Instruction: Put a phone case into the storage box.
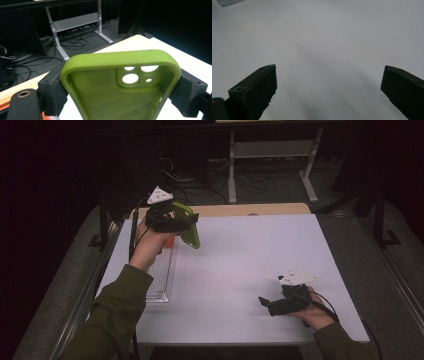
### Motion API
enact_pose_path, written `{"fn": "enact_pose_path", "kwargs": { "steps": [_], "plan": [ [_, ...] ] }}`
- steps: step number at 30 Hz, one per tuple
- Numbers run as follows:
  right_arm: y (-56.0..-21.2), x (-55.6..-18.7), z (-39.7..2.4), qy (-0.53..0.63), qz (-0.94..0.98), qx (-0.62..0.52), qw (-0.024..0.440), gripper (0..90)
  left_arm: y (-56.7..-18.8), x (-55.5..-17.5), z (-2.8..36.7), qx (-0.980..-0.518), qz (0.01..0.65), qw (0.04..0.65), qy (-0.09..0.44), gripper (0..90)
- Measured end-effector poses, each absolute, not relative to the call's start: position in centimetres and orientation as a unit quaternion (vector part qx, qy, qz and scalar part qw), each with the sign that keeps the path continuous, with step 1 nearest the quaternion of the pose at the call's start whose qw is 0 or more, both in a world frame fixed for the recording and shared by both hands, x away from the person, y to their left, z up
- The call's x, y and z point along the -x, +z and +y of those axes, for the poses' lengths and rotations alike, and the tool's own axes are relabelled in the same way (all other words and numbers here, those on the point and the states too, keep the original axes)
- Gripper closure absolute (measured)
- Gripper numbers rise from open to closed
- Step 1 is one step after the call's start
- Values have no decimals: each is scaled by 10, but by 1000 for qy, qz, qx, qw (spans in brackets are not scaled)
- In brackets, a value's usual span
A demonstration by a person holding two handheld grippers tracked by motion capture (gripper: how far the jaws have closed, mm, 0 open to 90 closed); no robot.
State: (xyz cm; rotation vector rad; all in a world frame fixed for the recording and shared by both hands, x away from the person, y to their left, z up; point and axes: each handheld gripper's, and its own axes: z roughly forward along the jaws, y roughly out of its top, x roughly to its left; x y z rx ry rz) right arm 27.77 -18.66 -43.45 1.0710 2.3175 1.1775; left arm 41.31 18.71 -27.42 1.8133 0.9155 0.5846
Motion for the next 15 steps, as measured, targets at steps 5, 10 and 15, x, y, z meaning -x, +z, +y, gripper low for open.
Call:
{"fn": "enact_pose_path", "kwargs": {
  "steps": [5,10,15],
  "plan": [
    [-435,-278,-187,413,813,-376,164,0,-270,-416,200,-736,393,487,259,144],
    [-435,-278,-187,413,813,-377,164,0,-270,-420,211,-725,417,475,274,144],
    [-434,-278,-186,413,813,-378,164,0,-272,-425,219,-714,438,461,292,144]
  ]
}}
